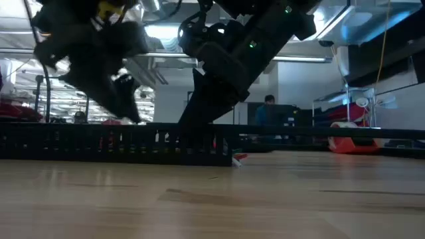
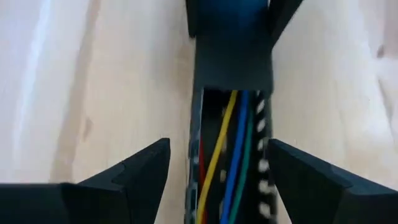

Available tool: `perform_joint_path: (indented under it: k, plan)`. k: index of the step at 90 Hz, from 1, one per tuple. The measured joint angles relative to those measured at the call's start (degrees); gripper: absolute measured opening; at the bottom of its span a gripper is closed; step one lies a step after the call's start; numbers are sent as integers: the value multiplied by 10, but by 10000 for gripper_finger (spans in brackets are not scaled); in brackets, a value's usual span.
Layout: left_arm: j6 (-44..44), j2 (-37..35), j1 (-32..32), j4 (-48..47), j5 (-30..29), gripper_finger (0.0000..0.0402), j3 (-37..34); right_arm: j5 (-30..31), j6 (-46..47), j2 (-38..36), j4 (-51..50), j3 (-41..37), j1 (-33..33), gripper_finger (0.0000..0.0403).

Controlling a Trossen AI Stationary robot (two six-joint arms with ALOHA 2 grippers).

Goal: Ziptie cables
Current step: Close the cable duct

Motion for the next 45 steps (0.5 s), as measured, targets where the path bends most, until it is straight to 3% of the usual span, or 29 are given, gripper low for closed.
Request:
perform_joint_path:
  k: [28, 45]
  plan:
    - [-43, 2, -11, 178, 19, 263, -93, -1, -3, 0, -1, 0, 0, 225]
    - [-55, 1, -25, 189, 29, 263, -103, -4, -12, 0, 0, 0, 0, 225]
